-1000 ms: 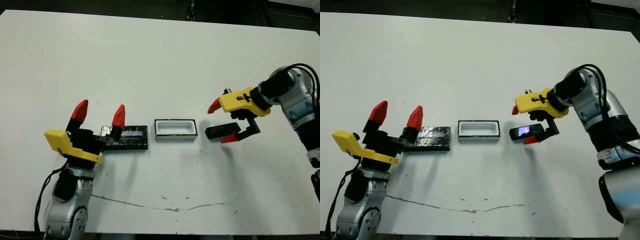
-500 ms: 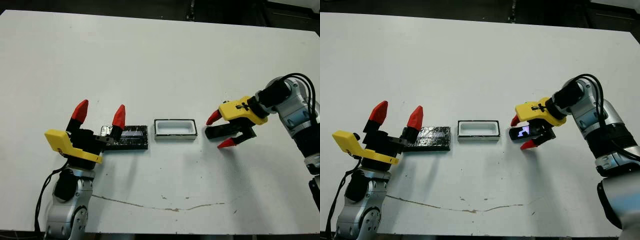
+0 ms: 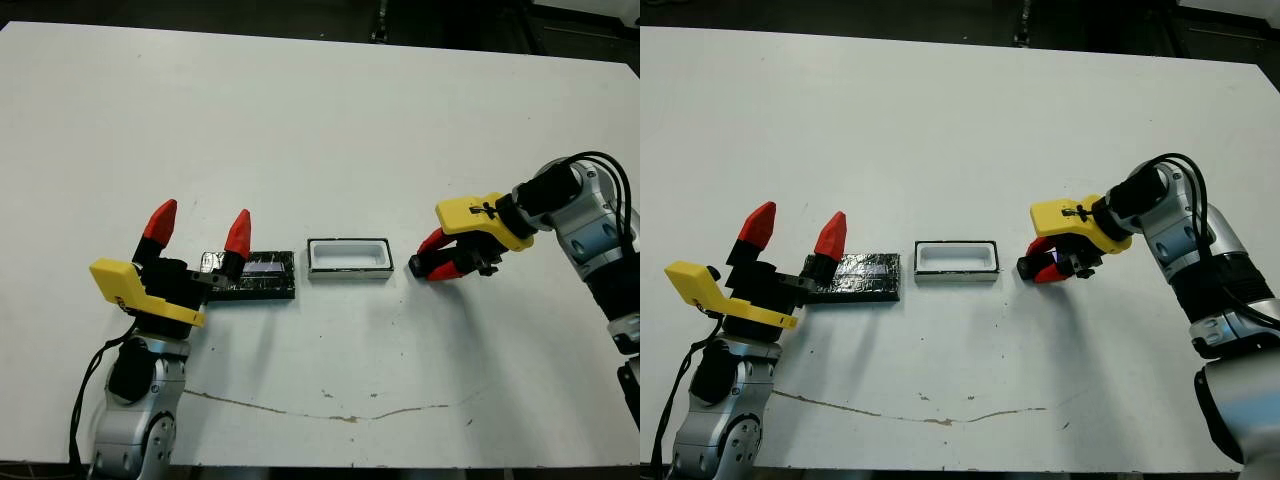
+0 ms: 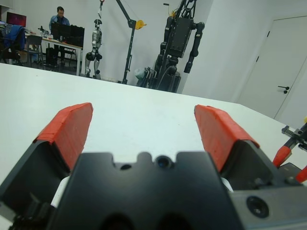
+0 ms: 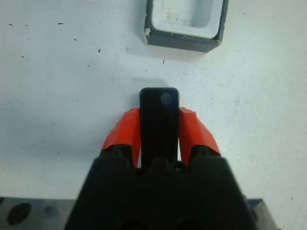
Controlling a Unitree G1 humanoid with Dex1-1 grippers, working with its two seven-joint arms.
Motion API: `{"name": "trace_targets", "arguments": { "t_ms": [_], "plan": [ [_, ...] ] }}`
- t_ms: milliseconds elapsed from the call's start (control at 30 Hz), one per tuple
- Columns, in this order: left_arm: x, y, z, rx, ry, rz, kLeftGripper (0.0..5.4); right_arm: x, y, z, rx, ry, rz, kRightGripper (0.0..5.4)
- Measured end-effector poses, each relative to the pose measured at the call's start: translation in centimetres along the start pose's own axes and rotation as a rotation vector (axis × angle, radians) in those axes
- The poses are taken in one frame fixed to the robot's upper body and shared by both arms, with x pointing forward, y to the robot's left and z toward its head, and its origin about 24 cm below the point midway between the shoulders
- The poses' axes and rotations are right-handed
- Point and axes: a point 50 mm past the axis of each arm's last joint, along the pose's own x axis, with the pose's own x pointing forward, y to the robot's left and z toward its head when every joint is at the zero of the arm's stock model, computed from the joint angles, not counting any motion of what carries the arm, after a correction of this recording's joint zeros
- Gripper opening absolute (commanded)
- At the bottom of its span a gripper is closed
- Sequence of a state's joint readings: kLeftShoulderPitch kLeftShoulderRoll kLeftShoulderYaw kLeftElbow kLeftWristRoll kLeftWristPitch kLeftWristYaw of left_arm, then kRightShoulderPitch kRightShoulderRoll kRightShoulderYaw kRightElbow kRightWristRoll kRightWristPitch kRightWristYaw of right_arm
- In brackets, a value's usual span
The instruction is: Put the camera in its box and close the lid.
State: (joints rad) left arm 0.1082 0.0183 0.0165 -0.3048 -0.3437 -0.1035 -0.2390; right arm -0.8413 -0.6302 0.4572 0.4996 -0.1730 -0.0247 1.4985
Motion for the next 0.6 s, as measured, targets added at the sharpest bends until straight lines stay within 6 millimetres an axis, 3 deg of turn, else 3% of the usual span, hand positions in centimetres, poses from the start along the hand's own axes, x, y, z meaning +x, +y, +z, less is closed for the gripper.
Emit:
{"name": "trace_targets", "arguments": {
  "t_ms": [233, 500, 600],
  "plan": [
    [0.0, 0.0, 0.0, 0.002, 0.001, 0.005, 5.4, -0.7, -0.5, 0.3, -0.019, -0.014, -0.063, 1.66],
    [0.0, 0.0, 0.0, 0.001, 0.001, 0.007, 5.4, -6.7, -3.8, 2.4, 0.078, -0.273, -0.304, 1.66],
    [0.0, 0.0, 0.0, 0.001, 0.002, 0.007, 5.4, -8.0, -4.7, 3.6, 0.113, -0.395, -0.338, 1.66]
  ]
}}
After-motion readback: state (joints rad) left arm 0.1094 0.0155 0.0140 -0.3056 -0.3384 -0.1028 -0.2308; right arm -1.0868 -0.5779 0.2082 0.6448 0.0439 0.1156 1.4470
